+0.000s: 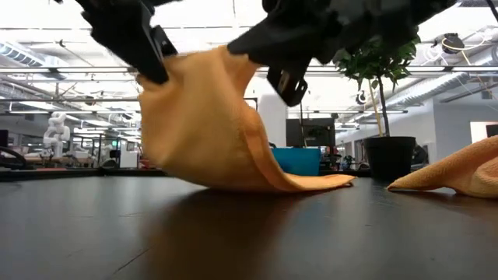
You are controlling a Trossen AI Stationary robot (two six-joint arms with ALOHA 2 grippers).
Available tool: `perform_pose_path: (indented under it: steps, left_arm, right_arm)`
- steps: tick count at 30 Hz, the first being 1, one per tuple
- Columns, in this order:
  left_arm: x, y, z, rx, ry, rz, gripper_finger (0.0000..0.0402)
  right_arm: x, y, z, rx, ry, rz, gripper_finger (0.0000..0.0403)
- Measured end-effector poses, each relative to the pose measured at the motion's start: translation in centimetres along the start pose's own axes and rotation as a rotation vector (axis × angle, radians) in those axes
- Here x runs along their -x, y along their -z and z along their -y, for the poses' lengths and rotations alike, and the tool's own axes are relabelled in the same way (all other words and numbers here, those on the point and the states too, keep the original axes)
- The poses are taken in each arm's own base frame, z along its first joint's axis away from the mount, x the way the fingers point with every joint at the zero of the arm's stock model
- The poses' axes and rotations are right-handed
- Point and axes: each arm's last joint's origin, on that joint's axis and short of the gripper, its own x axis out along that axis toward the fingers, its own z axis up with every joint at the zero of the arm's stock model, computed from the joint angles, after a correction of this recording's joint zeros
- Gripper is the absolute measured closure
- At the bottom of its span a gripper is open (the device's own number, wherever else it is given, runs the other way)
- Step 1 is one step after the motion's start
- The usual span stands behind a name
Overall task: Fold microfiber towels
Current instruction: Fold the left orange microfiber towel
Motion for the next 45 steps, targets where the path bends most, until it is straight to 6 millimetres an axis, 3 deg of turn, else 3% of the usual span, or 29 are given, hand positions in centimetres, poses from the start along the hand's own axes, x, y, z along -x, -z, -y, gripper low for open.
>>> perform_pose_path:
  steps: [14, 19, 23, 30, 35, 45]
  left_arm:
    - [1.8, 0.3, 7.9, -0.041, 0.254, 0.184, 0.0398]
    - [2.1, 0.3, 8.6, -0.069, 0.265, 0.214, 0.0398]
    - [1.6, 0.1, 7.2, -0.115, 0.214, 0.192, 0.0396]
    - [0.4, -0.8, 1.4, -0.12, 0.027, 0.118, 0.0396]
    - [-0.6, -1.3, -1.9, -0.122, 0.002, 0.088, 0.0398]
    - [-5.3, -0.7, -4.9, -0.144, 0.018, -0.018, 0.0394]
  right_arm:
    - [-0.6, 0.9, -6.8, 0.026, -0.096, -0.036, 0.0403]
    - [-0.6, 0.9, -8.1, 0.052, -0.052, -0.056, 0.0403]
    - [-0.6, 1.1, -7.4, 0.03, 0.012, -0.091, 0.0403]
    - [-0.6, 1.2, -5.4, -0.035, 0.145, -0.145, 0.0403]
    - [-0.1, 1.3, -4.2, -0.076, 0.264, -0.185, 0.0403]
    - [2.0, 1.1, -2.1, -0.148, 0.457, -0.294, 0.0403]
